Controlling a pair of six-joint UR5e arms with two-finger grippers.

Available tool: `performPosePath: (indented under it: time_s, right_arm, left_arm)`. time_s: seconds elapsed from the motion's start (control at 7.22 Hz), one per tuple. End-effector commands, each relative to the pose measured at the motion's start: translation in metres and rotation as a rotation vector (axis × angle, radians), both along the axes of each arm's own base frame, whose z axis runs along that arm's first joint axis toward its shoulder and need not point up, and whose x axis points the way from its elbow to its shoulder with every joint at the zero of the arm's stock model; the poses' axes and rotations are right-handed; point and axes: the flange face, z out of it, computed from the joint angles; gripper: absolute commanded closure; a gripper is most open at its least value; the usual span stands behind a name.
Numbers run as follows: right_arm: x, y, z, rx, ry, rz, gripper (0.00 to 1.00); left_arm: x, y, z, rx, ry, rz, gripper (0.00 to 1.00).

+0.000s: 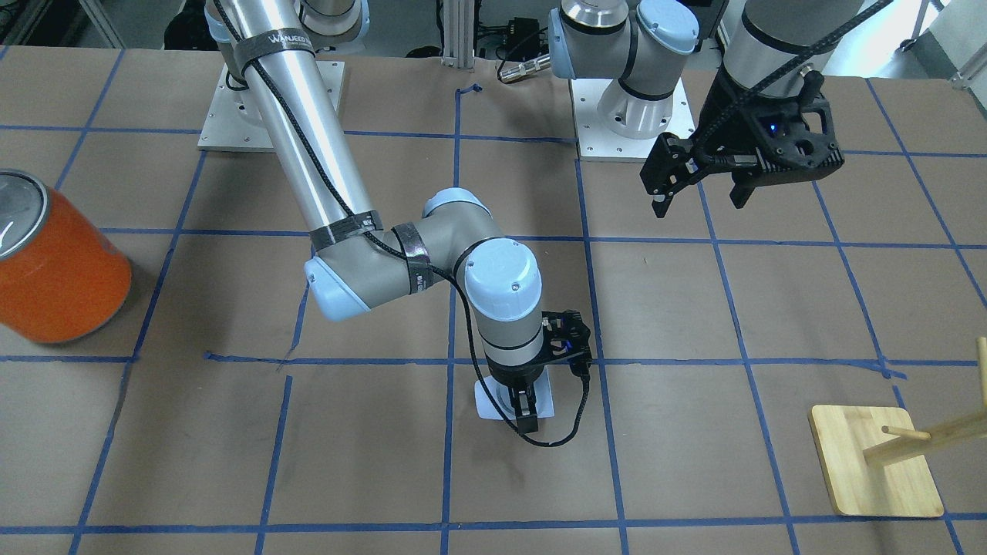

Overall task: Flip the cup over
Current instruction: 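Carry the white cup with the right gripper toward the table center, then lay the white cup on its side and open the right gripper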

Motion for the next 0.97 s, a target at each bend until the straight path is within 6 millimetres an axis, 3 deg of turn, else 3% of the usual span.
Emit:
performPosePath:
  time_s: [0.0,0.42,0.69,0.83]
  right_arm:
    - [0.000,0.001,0.005,-0.003,-0.008,0.000,0.06]
    - [0.000,0.002,0.020,-0.015,-0.016,-0.006,0.00]
    - [-0.011,0.012,0.065,0.002,-0.082,-0.287,0.00]
    - [-0.025,0.017,0.091,-0.029,-0.049,-0.338,0.00]
  left_arm:
    - [0.001,0.000,0.000,0.000,0.003,0.001,0.00]
    - [0.002,0.000,0.000,0.002,-0.010,0.000,0.00]
    - [0.002,-0.005,-0.010,0.020,0.003,0.003,0.00]
    - [0.005,-0.010,-0.015,0.029,0.013,0.008,0.00]
